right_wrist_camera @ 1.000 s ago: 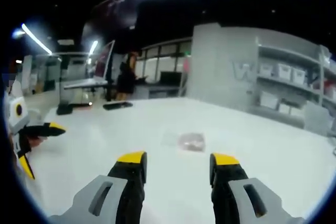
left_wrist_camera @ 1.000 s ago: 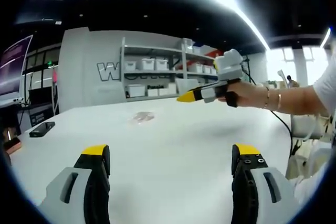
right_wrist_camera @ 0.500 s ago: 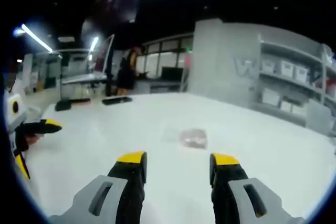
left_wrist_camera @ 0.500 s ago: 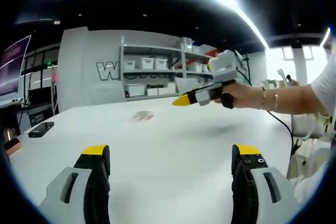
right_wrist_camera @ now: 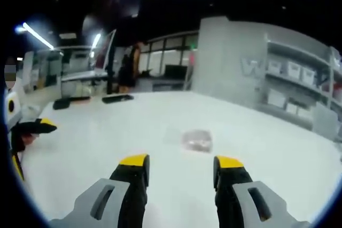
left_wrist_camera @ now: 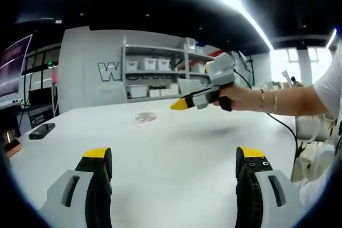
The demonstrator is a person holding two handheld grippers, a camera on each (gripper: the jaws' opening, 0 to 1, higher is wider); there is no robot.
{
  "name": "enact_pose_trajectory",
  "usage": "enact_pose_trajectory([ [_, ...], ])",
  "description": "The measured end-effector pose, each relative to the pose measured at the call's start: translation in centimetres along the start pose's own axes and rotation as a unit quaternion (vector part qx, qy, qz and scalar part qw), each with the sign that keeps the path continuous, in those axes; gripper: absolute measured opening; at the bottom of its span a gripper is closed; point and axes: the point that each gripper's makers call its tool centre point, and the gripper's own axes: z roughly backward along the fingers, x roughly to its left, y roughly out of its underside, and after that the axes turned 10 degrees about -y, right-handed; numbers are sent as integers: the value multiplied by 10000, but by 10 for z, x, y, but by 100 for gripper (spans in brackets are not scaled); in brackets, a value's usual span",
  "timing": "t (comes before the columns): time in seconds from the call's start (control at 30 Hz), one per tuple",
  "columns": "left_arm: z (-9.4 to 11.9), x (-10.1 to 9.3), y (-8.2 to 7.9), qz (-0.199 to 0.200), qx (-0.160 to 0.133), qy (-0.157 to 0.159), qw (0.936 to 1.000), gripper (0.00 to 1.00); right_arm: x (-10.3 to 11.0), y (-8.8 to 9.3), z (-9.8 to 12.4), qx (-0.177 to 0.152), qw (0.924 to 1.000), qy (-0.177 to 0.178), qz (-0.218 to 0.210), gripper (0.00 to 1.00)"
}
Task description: Open the resealable bag by pulling the two sides of the seal apart until the entire bag opening is separated and visibly accessible.
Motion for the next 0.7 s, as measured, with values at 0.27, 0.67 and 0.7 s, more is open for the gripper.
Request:
enact_pose_trajectory([
  [0.27,1,2,0,-9,12,-38,10000,95,1,4,-10,71,10000,-37,45,46],
  [0.67,3,0,-6,-82,-26,-36,10000,95,-8,10,-22,221,9996,-12,150,45],
  [0.7,3,1,-5,-86,-14,-47,10000,95,-9,11,-24,243,9996,-7,155,44],
])
